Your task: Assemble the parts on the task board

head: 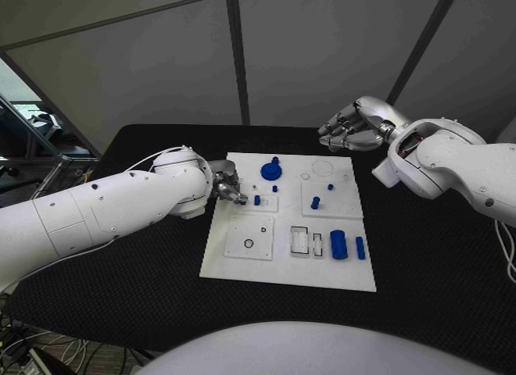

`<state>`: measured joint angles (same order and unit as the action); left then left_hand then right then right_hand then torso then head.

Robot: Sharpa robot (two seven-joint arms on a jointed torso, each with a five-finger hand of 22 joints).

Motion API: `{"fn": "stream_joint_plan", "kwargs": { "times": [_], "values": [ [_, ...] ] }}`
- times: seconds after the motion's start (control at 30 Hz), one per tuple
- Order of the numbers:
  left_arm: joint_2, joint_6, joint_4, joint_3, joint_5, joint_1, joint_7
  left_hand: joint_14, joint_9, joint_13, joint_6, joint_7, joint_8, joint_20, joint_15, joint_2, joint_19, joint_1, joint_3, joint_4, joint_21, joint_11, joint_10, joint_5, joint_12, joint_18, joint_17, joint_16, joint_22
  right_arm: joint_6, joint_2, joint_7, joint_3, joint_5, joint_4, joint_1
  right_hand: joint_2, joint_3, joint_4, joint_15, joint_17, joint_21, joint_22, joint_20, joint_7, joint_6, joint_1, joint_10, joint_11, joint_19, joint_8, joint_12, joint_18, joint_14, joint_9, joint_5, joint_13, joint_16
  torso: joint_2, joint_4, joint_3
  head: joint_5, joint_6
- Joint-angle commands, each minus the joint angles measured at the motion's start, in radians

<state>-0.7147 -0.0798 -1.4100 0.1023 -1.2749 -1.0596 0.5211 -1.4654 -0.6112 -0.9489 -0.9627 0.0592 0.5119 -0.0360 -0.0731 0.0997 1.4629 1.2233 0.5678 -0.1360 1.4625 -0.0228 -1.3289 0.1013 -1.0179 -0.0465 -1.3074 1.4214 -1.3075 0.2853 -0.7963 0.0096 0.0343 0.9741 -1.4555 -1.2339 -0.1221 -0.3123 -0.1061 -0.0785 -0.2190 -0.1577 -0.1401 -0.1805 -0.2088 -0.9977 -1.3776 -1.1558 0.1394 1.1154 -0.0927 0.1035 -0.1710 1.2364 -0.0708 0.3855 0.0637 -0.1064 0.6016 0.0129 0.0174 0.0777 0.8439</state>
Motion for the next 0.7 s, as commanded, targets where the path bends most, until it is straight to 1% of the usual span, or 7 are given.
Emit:
{"fn": "stream_joint_plan", "kwargs": {
  "times": [0.03,0.27,0.47,0.6,0.7],
  "values": [
    [0.001,-0.04,0.001,-0.004,-0.001,0.004,0.01,-0.067,0.0,-0.001,-0.001,-0.007,0.002,0.007,-0.008,0.003,0.055,-0.005,0.147,0.142,0.005,-0.001,-0.009,0.006,-0.001,0.019,-0.134,0.003,-0.191,-0.005,0.001,0.009,0.001,0.002,0.0,-0.002,0.006,-0.003,-0.003,-0.002,0.002,0.006,0.002,-0.003,0.006,0.001,0.002,0.001,-0.004,0.007,-0.005,0.004,-0.01,0.005,-0.001,0.006,-0.001,0.007,0.0,0.0,0.0,0.0,0.001],
    [0.007,-0.049,0.011,-0.003,-0.001,0.002,0.01,-0.067,0.0,-0.001,-0.001,-0.007,0.002,0.007,-0.008,0.003,0.055,-0.005,0.147,0.142,0.005,-0.001,-0.009,0.006,-0.001,0.019,-0.134,0.003,-0.191,-0.005,0.002,0.009,0.001,0.002,0.0,-0.002,0.005,-0.003,-0.004,-0.002,0.002,0.007,0.003,-0.003,0.006,0.001,0.003,0.002,-0.004,0.007,-0.005,0.004,-0.01,0.005,-0.001,0.006,-0.001,0.008,0.001,-0.0004,0.0,-0.001,0.002],
    [0.014,-0.074,0.024,-0.003,0.01,-0.003,0.012,-0.067,-0.001,-0.006,-0.001,-0.007,0.003,0.007,-0.008,0.004,0.055,-0.006,0.149,0.143,0.007,-0.002,-0.011,0.008,-0.005,0.019,-0.134,0.003,-0.192,-0.005,0.003,0.008,0.001,0.002,0.001,-0.002,0.005,-0.003,-0.004,-0.002,0.002,0.007,0.003,-0.003,0.006,0.001,0.003,0.002,-0.004,0.007,-0.005,0.004,-0.01,0.005,-0.001,0.006,-0.001,0.008,0.001,-0.0007,0.0003,-0.001,0.004],
    [0.016,-0.091,0.031,-0.003,0.018,-0.009,0.013,-0.067,-0.001,-0.007,-0.002,-0.007,0.004,0.007,-0.008,0.006,0.055,-0.006,0.15,0.144,0.007,-0.002,-0.013,0.01,-0.007,0.019,-0.134,0.003,-0.192,-0.005,0.004,0.008,0.001,0.002,0.001,-0.002,0.005,-0.003,-0.004,-0.002,0.002,0.007,0.003,-0.003,0.006,0.001,0.003,0.002,-0.004,0.007,-0.005,0.004,-0.01,0.005,-0.001,0.006,-0.001,0.008,0.0,0.0003,0.0004,-0.002,0.004],
    [0.021,-0.109,0.039,-0.003,0.028,-0.019,0.014,-0.067,-0.002,-0.009,-0.002,-0.007,0.004,0.007,-0.008,0.007,0.056,-0.007,0.15,0.145,0.008,-0.002,-0.014,0.011,-0.009,0.019,-0.133,0.003,-0.192,-0.005,0.005,0.008,0.001,0.002,0.002,-0.002,0.005,-0.003,-0.004,-0.002,0.002,0.007,0.003,-0.003,0.006,0.001,0.003,0.002,-0.004,0.007,-0.005,0.004,-0.01,0.005,-0.001,0.006,-0.001,0.008,0.0,0.0009,0.0001,-0.001,0.004]
  ]
}}
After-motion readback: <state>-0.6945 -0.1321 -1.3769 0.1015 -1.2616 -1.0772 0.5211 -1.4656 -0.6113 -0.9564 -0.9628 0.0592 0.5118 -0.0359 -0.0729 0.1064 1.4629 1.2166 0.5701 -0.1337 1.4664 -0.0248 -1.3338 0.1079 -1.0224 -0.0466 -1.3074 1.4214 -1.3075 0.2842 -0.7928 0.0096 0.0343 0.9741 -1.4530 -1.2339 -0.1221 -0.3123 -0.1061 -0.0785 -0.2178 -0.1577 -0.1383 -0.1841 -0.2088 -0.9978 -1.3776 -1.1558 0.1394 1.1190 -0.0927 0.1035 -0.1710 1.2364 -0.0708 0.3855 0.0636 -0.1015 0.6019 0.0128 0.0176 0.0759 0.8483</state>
